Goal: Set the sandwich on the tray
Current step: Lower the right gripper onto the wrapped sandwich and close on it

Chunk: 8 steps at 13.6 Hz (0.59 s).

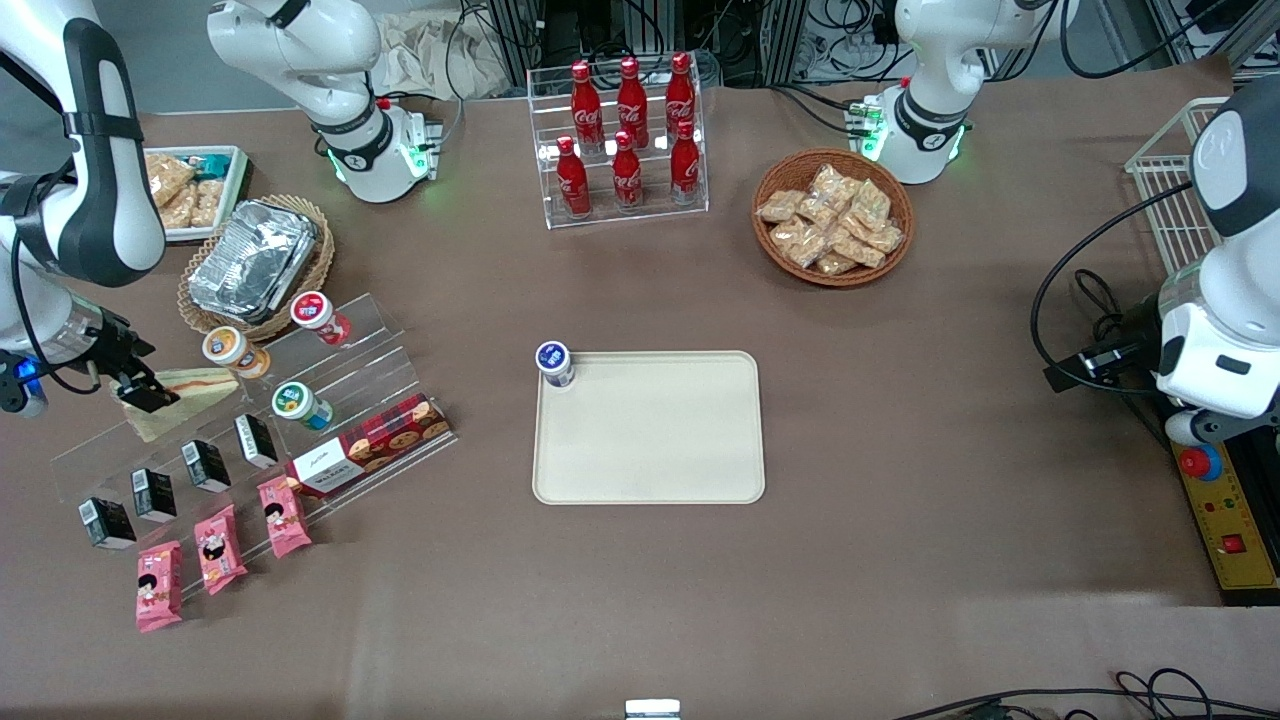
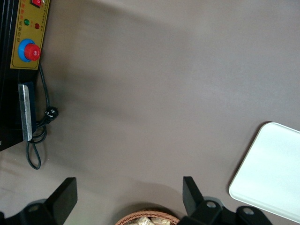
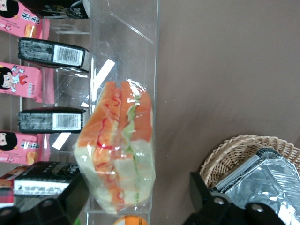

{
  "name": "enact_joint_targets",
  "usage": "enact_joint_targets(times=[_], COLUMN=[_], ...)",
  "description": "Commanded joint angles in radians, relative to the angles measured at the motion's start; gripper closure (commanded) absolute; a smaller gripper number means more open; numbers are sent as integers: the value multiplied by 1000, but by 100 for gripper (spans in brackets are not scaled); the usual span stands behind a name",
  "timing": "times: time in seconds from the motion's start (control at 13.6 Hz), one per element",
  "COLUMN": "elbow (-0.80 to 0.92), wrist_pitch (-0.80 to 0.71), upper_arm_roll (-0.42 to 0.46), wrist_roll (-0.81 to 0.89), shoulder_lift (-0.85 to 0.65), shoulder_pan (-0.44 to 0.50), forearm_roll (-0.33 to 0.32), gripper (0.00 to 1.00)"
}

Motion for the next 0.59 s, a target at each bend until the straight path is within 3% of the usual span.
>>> enact_joint_targets(times=[0.0,0.51], elbow=[-11,-5], wrist_pitch=[74,96], upper_arm_roll=[6,7], wrist_roll=[-4,1], shoulder_lift=[23,52], shoulder_pan=[-20,-31], forearm_roll=[-37,-60], gripper=[8,43])
